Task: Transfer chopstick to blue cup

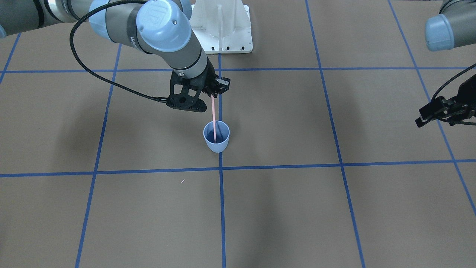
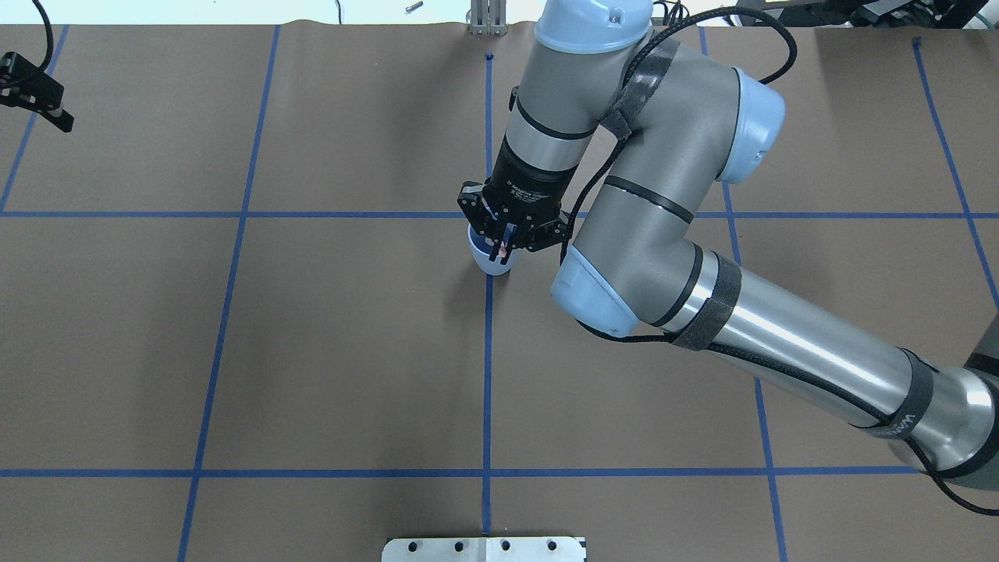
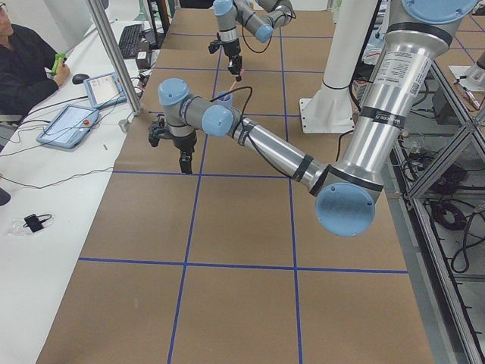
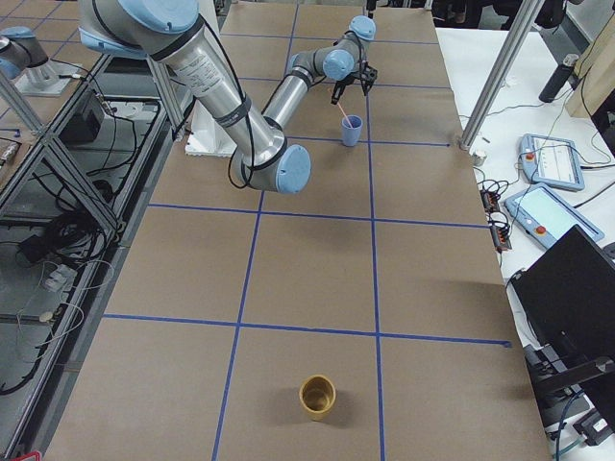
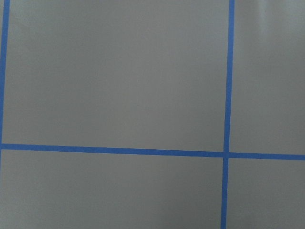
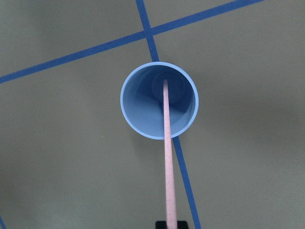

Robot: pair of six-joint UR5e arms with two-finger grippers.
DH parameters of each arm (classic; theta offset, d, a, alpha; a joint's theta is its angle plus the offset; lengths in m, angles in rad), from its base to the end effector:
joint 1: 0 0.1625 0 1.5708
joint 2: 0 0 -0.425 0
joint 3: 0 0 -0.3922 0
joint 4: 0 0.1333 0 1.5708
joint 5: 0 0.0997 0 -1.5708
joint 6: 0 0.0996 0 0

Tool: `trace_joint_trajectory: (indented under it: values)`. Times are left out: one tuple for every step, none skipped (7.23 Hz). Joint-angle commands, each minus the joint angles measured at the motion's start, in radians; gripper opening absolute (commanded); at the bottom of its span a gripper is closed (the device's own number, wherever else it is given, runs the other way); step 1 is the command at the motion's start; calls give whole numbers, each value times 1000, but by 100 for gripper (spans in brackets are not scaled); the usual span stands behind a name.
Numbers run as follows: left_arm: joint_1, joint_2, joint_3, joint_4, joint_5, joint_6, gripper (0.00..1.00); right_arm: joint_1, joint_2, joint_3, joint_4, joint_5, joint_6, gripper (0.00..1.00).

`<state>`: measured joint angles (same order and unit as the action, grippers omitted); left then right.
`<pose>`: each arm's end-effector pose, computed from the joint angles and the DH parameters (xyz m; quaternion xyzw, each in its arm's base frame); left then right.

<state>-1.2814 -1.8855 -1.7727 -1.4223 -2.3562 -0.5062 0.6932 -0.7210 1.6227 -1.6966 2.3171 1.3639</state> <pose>0.1084 -0.5843 0.4027 0.0101 0.4123 -0.0286 0.9105 -0.4849 -0.4882 0.1178 -0.1506 -0.4640 0.0737 0.8698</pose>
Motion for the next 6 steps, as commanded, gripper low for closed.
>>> trace_joint_trajectory:
  values:
    - [0,0,1,0,0,0,99,-1,-2,-11,21,-1,-2,44]
    - [0,2,1,0,1,0,99,0,-2,-15,23,-1,-3,78]
    - [0,2,2,-1,1,-2,99,0,1,-15,25,-1,-2,99]
    - [0,2,1,0,1,-2,99,0,3,-15,25,-1,-2,100]
    - [0,2,-1,0,0,0,99,8,6,-14,23,-1,-3,100]
    - [-1,0,-10,-3,0,0,99,25,6,5,22,-10,-8,100]
